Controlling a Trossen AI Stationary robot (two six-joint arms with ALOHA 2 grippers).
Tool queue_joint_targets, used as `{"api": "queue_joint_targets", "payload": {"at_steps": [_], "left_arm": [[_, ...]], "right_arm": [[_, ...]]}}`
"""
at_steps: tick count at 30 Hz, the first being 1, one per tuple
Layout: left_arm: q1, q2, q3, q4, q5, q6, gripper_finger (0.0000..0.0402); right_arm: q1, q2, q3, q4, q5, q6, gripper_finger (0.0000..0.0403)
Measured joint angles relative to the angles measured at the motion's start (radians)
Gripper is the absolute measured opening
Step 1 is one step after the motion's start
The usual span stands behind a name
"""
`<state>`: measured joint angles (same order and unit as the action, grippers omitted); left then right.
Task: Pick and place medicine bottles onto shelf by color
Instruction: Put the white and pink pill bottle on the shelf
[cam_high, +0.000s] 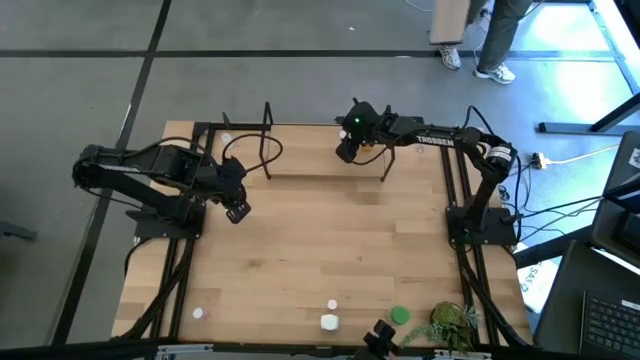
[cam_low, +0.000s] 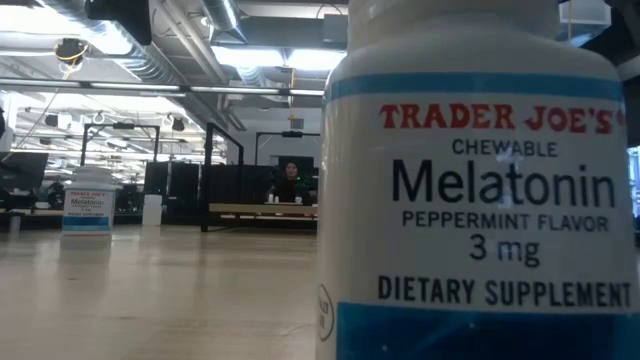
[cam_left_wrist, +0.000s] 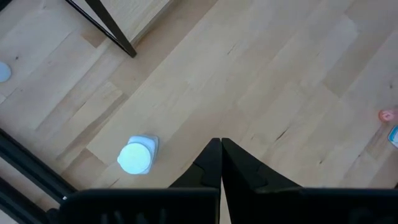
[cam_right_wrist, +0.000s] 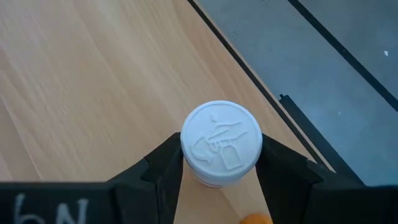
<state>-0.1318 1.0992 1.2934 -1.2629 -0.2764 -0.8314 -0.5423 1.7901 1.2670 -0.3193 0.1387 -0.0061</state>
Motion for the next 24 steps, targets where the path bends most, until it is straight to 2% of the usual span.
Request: {"api": "queue_joint_targets", "payload": {"at_steps": [18,24], "left_arm": [[0.0,0.0,0.0,0.0,-0.004,-0.004,0.0],[0.0,0.0,0.0,0.0,-0.005,-0.004,0.0]], "right_arm": [[-0.007,0.0,0.0,0.003,0.001,0.004,0.0179],[-0.007,0.0,0.0,0.004,0.0,0.005,0.0195]]}}
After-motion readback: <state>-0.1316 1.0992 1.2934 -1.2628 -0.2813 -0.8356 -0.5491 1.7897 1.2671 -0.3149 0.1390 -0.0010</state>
